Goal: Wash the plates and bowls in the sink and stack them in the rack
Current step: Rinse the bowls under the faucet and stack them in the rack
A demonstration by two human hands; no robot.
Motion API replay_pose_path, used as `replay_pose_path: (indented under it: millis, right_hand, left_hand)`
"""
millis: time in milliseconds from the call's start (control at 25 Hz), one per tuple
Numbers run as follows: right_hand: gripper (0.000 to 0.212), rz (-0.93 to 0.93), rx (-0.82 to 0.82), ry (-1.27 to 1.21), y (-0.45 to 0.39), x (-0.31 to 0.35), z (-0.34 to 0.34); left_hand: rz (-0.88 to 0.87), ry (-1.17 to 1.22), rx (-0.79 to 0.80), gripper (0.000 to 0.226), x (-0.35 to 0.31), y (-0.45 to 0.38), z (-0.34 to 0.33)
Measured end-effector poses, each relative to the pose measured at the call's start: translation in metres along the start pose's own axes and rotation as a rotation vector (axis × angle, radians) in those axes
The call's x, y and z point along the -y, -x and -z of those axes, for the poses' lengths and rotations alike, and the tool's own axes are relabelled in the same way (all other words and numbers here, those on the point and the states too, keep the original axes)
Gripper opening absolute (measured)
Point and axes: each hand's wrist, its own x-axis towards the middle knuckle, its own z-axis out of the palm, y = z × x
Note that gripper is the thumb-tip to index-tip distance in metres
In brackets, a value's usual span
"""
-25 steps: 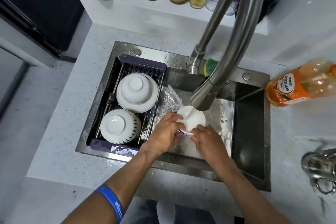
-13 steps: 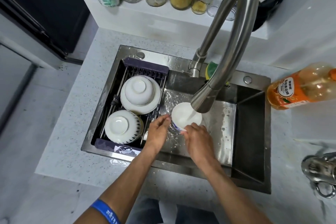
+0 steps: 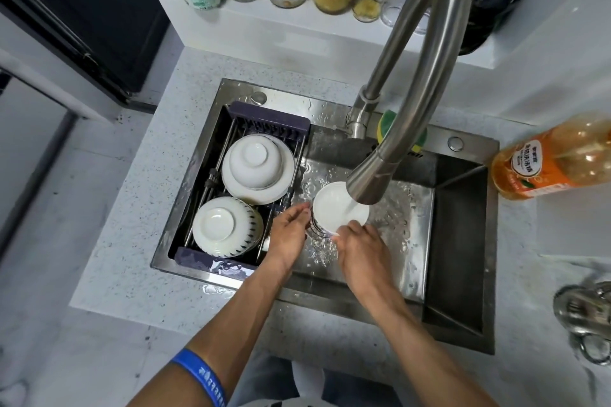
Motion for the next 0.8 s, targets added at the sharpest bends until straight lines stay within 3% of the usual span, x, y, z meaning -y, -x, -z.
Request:
replay_pose_path:
  millis: [160,280,400,480,600,800]
  right_hand:
    - [0.009,-0.019,-0.016,0.083,0.002,-0.004,0.0]
    - [0.017,-0.032,0.021,-0.056,-0.005,-0.002,-0.003]
    - [0.021,-0.251,-0.008,-0.364,-0.025,-0.002,-0.005]
    - [0.028,-0.504,0.021,-0.783,-0.039,0.006,-0.001]
    - [0.016,-0.779,0.1,-1.322,-0.058,0.023,0.006]
    - [0.022,-0.985,0.174,-1.564,-0.047,0.014,0.02]
  left_hand:
    - [0.012,0.007,-0.001,0.024,-0.001,0.0,-0.002]
    - [0.014,0.013,0.012,0.025,0.001,0.0,-0.006]
    - [0.018,0.03,-0.012,0.028,0.004,0.003,-0.007]
    - [0.02,0.046,-0.028,0.029,0.006,0.003,-0.005]
    - [0.029,0.047,-0.019,0.023,0.005,0.005,0.001]
    - [0.007,0.045,0.047,0.035,-0.001,0.0,-0.013]
